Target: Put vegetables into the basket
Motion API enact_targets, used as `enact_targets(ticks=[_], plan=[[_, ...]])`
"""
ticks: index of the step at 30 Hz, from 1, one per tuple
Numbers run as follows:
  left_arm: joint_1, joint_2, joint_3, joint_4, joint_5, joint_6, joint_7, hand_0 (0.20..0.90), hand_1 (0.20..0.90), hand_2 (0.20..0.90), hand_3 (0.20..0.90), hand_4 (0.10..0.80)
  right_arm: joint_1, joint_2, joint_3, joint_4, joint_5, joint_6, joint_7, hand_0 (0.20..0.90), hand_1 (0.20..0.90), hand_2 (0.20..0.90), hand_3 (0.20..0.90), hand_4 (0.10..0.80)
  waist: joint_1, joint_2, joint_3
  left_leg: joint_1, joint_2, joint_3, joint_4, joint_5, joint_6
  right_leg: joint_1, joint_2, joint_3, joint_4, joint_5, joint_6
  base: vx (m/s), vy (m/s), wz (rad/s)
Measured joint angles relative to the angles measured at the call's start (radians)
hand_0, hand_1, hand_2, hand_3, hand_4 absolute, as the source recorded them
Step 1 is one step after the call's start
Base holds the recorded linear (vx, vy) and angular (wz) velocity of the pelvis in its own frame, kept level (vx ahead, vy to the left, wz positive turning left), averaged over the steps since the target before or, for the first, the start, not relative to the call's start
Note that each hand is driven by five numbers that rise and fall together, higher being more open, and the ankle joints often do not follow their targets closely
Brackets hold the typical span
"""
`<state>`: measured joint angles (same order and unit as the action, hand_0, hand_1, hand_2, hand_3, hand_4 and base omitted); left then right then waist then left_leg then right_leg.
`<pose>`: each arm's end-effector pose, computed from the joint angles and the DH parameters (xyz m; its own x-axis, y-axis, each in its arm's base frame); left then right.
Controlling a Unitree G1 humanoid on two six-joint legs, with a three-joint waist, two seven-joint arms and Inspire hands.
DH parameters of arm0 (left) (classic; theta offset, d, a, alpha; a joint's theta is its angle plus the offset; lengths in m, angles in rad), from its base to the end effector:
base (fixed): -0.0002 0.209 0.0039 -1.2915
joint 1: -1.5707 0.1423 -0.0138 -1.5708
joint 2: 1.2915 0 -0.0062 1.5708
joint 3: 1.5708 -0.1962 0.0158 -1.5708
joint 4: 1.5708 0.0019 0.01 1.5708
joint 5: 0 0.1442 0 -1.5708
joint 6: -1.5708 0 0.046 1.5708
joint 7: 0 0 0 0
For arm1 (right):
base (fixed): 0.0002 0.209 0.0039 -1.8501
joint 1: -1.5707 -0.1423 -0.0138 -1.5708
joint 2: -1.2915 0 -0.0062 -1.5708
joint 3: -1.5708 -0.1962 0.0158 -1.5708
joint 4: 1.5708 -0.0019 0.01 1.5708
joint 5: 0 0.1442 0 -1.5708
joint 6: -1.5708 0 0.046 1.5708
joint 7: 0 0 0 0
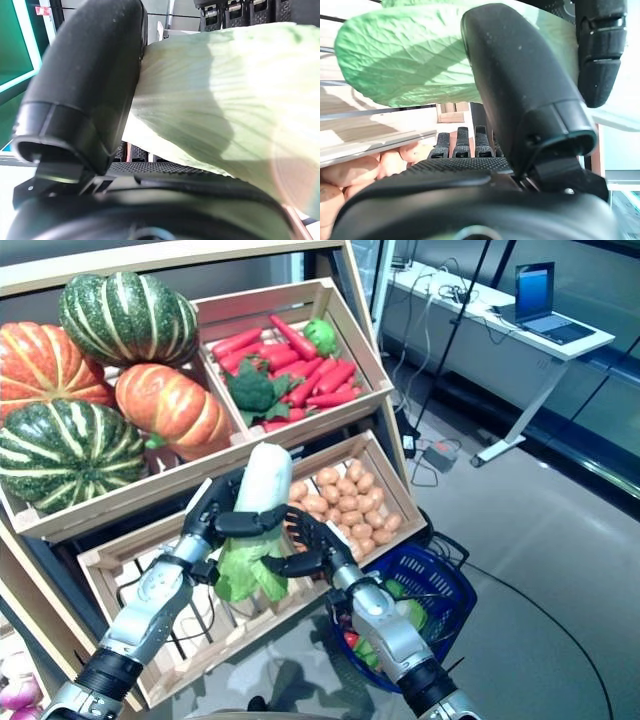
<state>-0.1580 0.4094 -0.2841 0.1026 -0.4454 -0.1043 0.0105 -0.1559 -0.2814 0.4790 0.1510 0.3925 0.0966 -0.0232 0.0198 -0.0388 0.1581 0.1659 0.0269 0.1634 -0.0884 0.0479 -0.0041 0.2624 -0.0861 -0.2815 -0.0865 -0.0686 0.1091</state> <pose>0.2362 0.1759 0.0458 0.9681 -0.2463 0.0452 0.2469 0.9690 -0.0083 0.2199 -0.1153 0.0112 0.8808 0.4112 -0.2346 -0.4085 0.9106 0.0625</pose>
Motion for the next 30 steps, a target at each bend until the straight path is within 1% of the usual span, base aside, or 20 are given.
enact_targets(ticks=[6, 12, 17, 19, 22, 26, 30], plan=[[0.0, -0.005, -0.005, -0.001, -0.013, 0.0, -0.017, 0.3, 0.3, 0.3, 0.3, 0.4, 0.0, 0.0, 0.001, 0.003, 0.008, 0.001, 0.002, 0.9, 0.9, 0.9, 0.9, 0.8, 0.001, 0.001, 0.0, 0.0, 0.0, -0.003, 0.0, 0.0, 0.0, 0.001, 0.0, -0.002, 0.0, 0.0, 0.0, 0.0, 0.0, 0.0], [0.001, 0.0, -0.004, 0.0, -0.122, 0.001, -0.026, 0.3, 0.3, 0.3, 0.3, 0.4, -0.009, -0.003, 0.0, 0.012, 0.062, 0.001, 0.008, 0.9, 0.9, 0.9, 0.9, 0.8, 0.0, 0.001, 0.0, 0.0, -0.001, -0.011, 0.0, 0.001, 0.0, 0.005, 0.001, -0.003, -0.001, 0.0, 0.0, -0.001, -0.007, 0.03], [0.009, 0.0, 0.001, 0.0, -0.202, 0.001, -0.062, 0.3, 0.3, 0.3, 0.3, 0.4, -0.027, -0.002, -0.004, 0.065, 0.201, 0.001, 0.064, 0.9, 0.9, 0.9, 0.9, 0.8, 0.007, 0.002, 0.0, 0.0, -0.004, -0.016, 0.0, 0.002, 0.001, 0.008, -0.001, -0.003, -0.002, 0.0, 0.0, 0.001, -0.003, 0.03], [0.015, 0.0, 0.009, 0.001, -0.264, 0.001, -0.1, 0.3, 0.3, 0.3, 0.3, 0.4, -0.029, -0.001, -0.024, 0.113, 0.332, 0.001, 0.144, 0.9, 0.9, 0.9, 0.9, 0.8, 0.01, 0.002, 0.0, 0.0, -0.005, -0.018, 0.0, 0.003, 0.002, 0.009, -0.001, -0.003, -0.002, 0.0, 0.0, 0.005, -0.003, 0.02], [0.016, 0.0, 0.015, 0.005, -0.341, 0.001, -0.156, 0.3, 0.3, 0.3, 0.3, 0.4, -0.029, -0.003, -0.046, 0.161, 0.434, 0.001, 0.262, 0.9, 0.9, 0.9, 0.9, 0.8, 0.019, 0.002, 0.0, 0.0, -0.006, -0.021, 0.0, 0.005, 0.002, 0.011, -0.002, -0.003, -0.002, 0.0, 0.0, 0.006, -0.003, 0.03], [0.016, -0.009, 0.026, 0.005, -0.469, 0.004, -0.259, 0.3, 0.3, 0.3, 0.3, 0.4, -0.03, -0.025, -0.082, 0.179, 0.528, 0.017, 0.433, 0.9, 0.9, 0.9, 0.9, 0.8, 0.028, 0.003, -0.002, 0.0, -0.007, -0.024, 0.0, 0.007, 0.003, 0.013, -0.002, -0.004, -0.002, 0.0, 0.0, 0.0, -0.002, 0.01], [0.016, -0.02, 0.029, 0.005, -0.531, 0.039, -0.357, 0.3, 0.3, 0.3, 0.3, 0.4, -0.039, -0.042, -0.111, 0.191, 0.559, 0.084, 0.582, 0.9, 0.9, 0.9, 0.9, 0.8, 0.034, 0.007, -0.009, -0.001, -0.008, -0.03, 0.0, 0.01, 0.004, 0.014, -0.002, -0.004, -0.002, 0.0, 0.0, -0.002, -0.006, 0.04]])
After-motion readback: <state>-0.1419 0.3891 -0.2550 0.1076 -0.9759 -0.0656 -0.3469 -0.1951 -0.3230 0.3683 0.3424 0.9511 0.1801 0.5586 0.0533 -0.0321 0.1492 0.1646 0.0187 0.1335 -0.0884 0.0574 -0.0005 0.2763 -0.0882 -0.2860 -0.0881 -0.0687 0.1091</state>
